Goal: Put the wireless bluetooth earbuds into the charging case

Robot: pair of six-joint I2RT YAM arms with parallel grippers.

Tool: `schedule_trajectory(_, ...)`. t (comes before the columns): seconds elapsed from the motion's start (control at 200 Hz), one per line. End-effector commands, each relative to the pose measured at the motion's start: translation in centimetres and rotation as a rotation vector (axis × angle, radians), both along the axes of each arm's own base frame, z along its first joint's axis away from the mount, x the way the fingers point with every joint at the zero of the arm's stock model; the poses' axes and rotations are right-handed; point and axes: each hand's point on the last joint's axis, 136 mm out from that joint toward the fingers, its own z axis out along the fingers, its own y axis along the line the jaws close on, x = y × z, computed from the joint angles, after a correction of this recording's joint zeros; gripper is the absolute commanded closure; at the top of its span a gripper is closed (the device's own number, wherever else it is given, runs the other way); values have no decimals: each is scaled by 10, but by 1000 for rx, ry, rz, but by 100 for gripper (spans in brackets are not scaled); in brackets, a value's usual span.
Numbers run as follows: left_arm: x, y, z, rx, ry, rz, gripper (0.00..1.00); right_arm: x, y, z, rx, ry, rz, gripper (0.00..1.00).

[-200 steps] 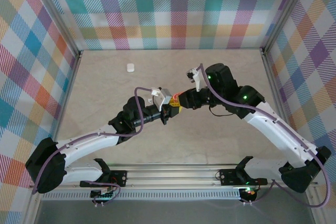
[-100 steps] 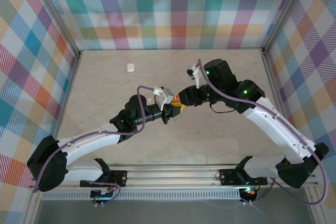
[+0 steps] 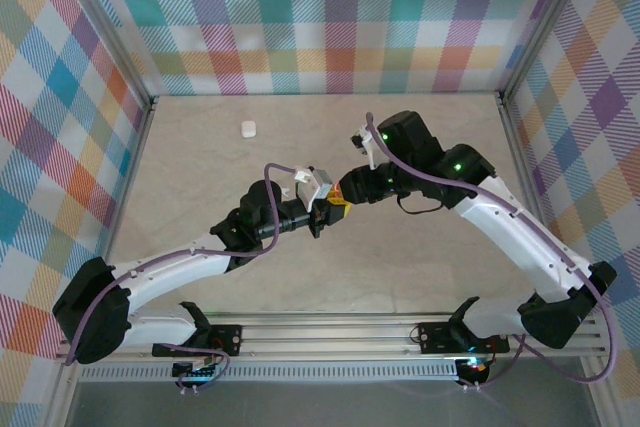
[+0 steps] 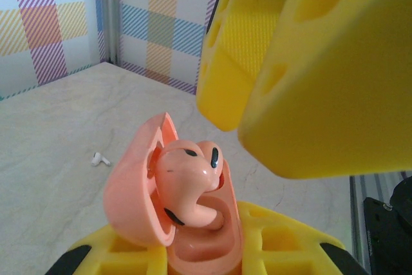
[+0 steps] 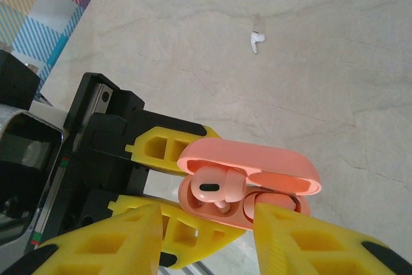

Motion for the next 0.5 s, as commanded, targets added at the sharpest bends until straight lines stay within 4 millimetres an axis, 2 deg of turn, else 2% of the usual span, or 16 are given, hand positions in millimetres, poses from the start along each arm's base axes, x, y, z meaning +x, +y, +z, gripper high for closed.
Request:
schedule_trajectory(0.0,-6,-8,19,-31,-38,-40,100,-1,2,7,-8,-14,16,57)
schedule_trajectory(0.495,-6,-10,19,-34,-34,-51,100,6,2,1,-75,-26,-22,58)
